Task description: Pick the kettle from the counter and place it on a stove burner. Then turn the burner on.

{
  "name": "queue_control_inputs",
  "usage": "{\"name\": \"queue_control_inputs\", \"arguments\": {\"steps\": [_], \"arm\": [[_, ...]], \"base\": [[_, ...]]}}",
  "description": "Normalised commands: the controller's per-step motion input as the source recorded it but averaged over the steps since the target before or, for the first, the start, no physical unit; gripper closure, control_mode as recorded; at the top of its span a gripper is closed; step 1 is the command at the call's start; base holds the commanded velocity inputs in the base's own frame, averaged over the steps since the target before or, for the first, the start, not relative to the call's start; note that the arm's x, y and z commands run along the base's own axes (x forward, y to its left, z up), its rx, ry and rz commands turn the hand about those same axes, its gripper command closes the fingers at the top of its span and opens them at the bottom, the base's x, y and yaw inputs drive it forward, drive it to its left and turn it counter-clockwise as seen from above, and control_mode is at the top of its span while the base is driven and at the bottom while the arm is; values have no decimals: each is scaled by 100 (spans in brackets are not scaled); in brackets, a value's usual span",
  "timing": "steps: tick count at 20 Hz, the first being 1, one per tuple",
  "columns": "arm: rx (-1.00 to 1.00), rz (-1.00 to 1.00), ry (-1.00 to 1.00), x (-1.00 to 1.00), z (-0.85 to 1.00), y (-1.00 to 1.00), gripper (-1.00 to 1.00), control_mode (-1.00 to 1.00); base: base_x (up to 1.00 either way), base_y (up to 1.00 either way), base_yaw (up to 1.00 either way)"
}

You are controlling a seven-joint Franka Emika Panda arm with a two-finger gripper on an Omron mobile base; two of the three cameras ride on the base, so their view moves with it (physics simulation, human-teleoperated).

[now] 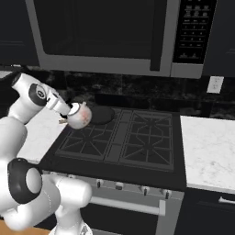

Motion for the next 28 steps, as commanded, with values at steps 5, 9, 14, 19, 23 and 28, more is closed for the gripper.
{"name": "queue_control_inputs", "arguments": {"steps": [5,9,14,19,23,28], "arm": [[18,1,20,32,-18,-61,100,-100],[8,0,8,6,-21,-8,100,-100],[2,0,1,0,-43,10,100,-100],[2,0,-5,10,-27,0,100,-100],[0,0,-6,22,-28,0,100,-100],[0,0,-1,16,-37,3,100,-100]], "base": [[0,0,0],[0,0,0],[0,0,0],[0,0,0],[0,0,0],[0,0,0]]}}
